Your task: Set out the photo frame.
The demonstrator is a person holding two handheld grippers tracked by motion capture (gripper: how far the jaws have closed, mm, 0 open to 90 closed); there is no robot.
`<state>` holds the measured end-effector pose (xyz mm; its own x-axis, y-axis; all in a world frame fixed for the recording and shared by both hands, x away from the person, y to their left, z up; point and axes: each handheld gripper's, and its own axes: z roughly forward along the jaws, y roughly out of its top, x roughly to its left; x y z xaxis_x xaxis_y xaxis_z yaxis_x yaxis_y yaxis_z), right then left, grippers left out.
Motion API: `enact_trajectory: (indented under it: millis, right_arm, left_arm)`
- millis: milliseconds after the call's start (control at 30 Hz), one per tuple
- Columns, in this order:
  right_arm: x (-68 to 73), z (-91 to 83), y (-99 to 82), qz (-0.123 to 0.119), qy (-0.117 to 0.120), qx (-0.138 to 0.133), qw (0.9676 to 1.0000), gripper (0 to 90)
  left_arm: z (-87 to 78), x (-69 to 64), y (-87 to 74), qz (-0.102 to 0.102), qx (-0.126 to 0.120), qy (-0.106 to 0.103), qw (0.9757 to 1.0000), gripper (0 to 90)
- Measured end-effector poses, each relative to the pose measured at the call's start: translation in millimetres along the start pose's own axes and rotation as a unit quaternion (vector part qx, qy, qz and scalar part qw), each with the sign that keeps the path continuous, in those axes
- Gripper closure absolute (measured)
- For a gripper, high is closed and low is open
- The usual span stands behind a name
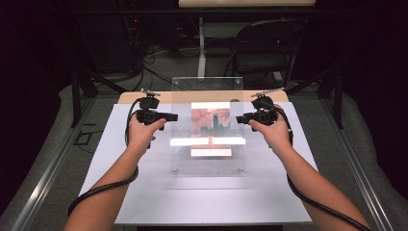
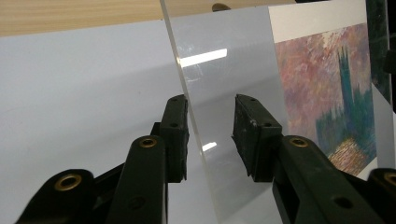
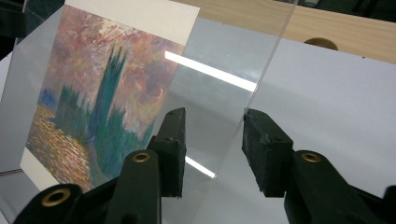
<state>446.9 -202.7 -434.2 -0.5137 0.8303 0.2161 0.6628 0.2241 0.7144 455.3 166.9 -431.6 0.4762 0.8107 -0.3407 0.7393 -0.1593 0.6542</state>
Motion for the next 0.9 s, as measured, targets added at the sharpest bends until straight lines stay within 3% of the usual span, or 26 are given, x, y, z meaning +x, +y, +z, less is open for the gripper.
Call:
enact_trajectory:
  millis: [433, 900]
  right_arm:
    - [9.4, -20.9, -6.8, -0.023, 0.005, -0.018, 0.9996, 64.5]
    - [18.9, -44.7, -12.9, -0.032, 0.021, -0.016, 0.9991, 69.4]
  left_arm:
    - [-20.0, -8.5, -8.4, 0.018, -0.013, -0.011, 0.9997, 70.6]
    - [-40.4, -20.1, -16.5, 0.042, -0.013, -0.014, 0.9989, 75.0]
